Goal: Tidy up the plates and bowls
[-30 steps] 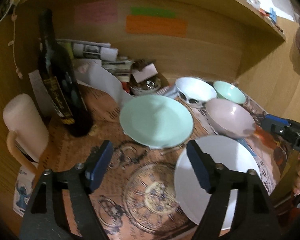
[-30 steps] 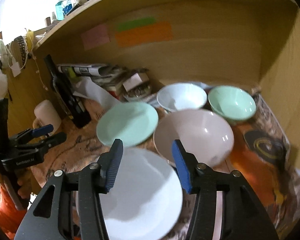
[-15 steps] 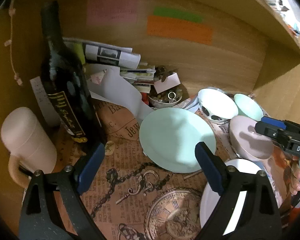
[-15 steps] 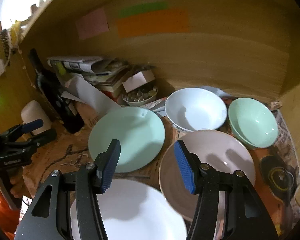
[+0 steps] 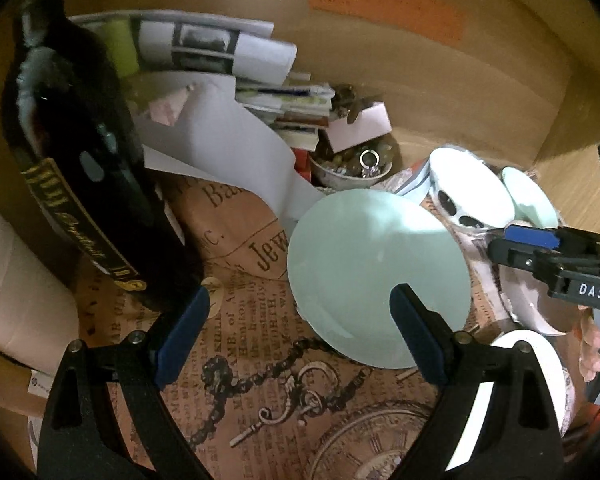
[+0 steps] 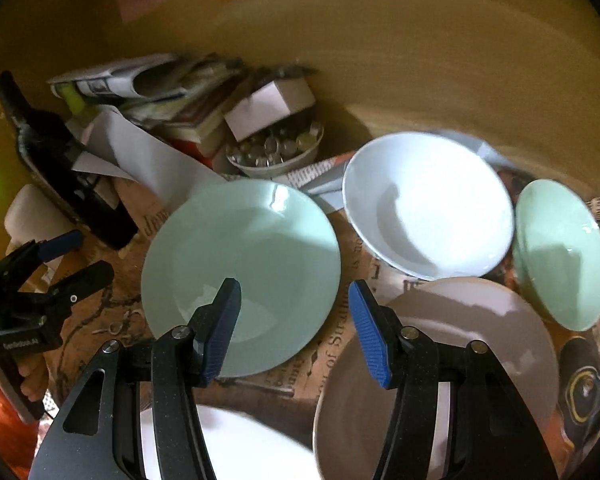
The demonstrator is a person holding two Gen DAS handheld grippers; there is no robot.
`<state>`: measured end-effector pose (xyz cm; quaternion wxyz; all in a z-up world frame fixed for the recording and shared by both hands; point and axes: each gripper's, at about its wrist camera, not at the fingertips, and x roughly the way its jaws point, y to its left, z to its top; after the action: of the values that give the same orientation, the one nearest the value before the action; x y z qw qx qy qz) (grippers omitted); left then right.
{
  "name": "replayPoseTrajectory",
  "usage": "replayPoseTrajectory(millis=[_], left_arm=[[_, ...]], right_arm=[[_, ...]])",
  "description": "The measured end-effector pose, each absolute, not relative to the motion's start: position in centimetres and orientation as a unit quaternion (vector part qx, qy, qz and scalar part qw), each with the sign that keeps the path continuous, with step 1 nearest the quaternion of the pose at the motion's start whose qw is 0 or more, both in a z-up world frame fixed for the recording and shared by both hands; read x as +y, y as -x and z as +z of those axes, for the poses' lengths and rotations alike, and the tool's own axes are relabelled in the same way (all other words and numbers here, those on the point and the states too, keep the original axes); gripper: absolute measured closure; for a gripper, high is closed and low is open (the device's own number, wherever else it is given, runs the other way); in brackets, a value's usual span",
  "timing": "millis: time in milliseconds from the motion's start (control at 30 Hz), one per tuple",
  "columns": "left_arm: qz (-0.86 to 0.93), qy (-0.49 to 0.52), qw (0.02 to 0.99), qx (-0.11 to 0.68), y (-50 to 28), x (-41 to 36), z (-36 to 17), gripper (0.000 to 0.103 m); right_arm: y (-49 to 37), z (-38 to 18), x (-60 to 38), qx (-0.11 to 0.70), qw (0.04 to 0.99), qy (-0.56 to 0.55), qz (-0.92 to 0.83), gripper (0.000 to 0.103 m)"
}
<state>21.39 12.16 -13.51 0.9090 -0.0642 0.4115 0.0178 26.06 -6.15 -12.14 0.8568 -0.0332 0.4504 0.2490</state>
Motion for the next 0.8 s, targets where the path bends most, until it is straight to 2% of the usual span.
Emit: replayPoseTrajectory(millis=[300, 367, 433, 567, 633, 800], left_arm=[[0.014, 0.06, 0.894, 0.444, -23.9, 12.1, -15.7, 0.011], [0.013, 0.063, 0.891, 0.45, -24.3, 12.2, -16.2, 0.014], [0.011, 0.067, 0.885, 0.46, -24.7, 12.4, -16.7, 0.024], [0.003, 0.081, 0.877, 0.474, -25.3, 12.8, -17.5, 0.031], [-0.001, 0.085, 0.874, 0.479, -25.6, 12.9, -17.9, 0.039], [-0.012, 0.09, 0.868, 0.489, -26.0, 12.7, -18.4, 0.046]], right_arm=[[-28.7, -13.8, -4.7, 0.5, 0.829, 0.049, 0.247, 0.052], [-29.2, -14.0, -4.5, 0.51, 0.824, 0.051, 0.242, 0.054], [-29.6, -14.3, -4.3, 0.517, 0.82, 0.053, 0.239, 0.054], [-30.3, -14.4, -4.3, 0.521, 0.822, 0.068, 0.221, 0.054], [-30.6, -14.4, -4.3, 0.525, 0.82, 0.069, 0.217, 0.054], [-30.9, -14.2, -4.5, 0.54, 0.807, 0.055, 0.233, 0.055]])
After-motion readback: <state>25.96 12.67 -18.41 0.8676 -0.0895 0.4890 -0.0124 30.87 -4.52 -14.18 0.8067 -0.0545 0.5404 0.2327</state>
